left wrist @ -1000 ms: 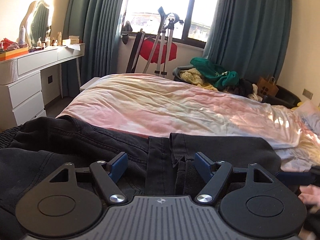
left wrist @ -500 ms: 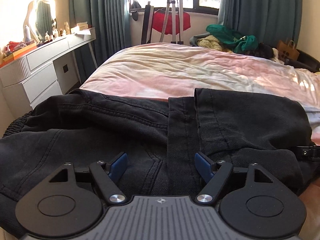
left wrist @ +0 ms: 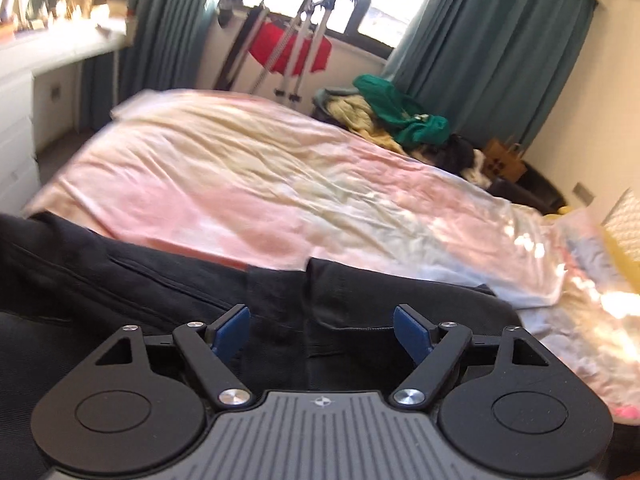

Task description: Fold clothes

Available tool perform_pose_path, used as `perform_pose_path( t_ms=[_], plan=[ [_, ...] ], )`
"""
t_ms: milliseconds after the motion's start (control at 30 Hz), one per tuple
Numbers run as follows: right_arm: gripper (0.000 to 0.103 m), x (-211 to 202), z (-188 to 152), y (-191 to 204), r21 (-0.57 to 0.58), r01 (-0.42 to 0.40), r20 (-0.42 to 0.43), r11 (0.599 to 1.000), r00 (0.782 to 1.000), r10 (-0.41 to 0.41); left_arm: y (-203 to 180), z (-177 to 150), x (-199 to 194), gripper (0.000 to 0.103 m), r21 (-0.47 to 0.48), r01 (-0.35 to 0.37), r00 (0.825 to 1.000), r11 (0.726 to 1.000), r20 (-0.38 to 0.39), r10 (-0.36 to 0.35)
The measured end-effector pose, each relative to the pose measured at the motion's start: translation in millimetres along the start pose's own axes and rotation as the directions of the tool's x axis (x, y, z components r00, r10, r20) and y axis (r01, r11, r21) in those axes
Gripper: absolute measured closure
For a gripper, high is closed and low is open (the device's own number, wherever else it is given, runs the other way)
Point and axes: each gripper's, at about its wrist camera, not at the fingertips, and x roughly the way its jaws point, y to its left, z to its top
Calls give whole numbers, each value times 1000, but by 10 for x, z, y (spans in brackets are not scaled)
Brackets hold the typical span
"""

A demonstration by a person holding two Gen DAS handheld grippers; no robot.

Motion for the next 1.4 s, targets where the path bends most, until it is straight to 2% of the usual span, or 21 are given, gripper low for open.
perform_pose_path(
  t_ms=[167, 233, 300, 367, 433, 533, 600, 733, 800, 900, 967, 1000, 1033, 1167, 1400],
  plan=[
    [26, -9, 39, -66, 58, -6, 31, 998, 1000, 4, 185, 12, 174, 21, -81, 126, 992, 989, 15, -125],
    [26, 2, 55, -56, 52, 9, 42, 999, 999, -11, 189, 30, 215, 21, -53, 156, 988, 986, -10, -156],
    [26, 10, 68, -25, 32, 20, 56, 999, 998, -22, 209, 33, 186, 20, -44, 184, 983, 982, 15, -184],
    [26, 31, 72, 12, 6, 32, 64, 999, 997, -32, 236, 38, 194, 15, -57, 219, 976, 974, 27, -217],
    [24, 68, 73, 24, 0, 34, 59, 999, 998, -34, 181, 43, 314, 15, -47, 193, 981, 980, -19, -194],
    [24, 99, 82, 13, 4, 28, 60, 1000, 998, -28, 32, 10, 565, 18, 46, 129, 987, 991, -100, -124],
    [24, 106, 82, 5, 6, 26, 60, 1000, 998, -26, -50, 5, 756, 20, 90, 93, 983, 992, -164, -77],
    [24, 121, 81, -10, 10, 23, 61, 1000, 998, -24, -208, 61, 979, 20, 185, 68, 972, 980, -234, -23],
    [24, 126, 82, -9, 9, 25, 62, 1000, 998, -26, -321, 96, 1012, 26, 251, 32, 970, 968, -240, 30],
    [24, 131, 87, -2, 9, 28, 64, 1000, 998, -28, -439, 80, 994, 47, 321, -39, 969, 946, -217, 114],
    [24, 134, 94, -10, 13, 25, 65, 1000, 998, -26, -483, 38, 968, 78, 364, -84, 967, 928, -194, 164],
    [24, 136, 98, -14, 15, 24, 65, 1000, 998, -25, -501, 29, 928, 79, 375, -97, 969, 922, -177, 174],
    [24, 138, 102, -19, 17, 23, 65, 1000, 998, -24, -510, 35, 876, 96, 373, -102, 971, 922, -166, 174],
    [25, 90, 113, -40, 19, 19, 73, 1000, 997, -20, -553, 101, 606, 98, 352, -129, 980, 927, -99, 174],
    [25, -64, 157, 10, -43, 67, 167, 997, 984, -59, -450, -63, 529, 96, 318, -168, 977, 933, -71, 200]
  ],
)
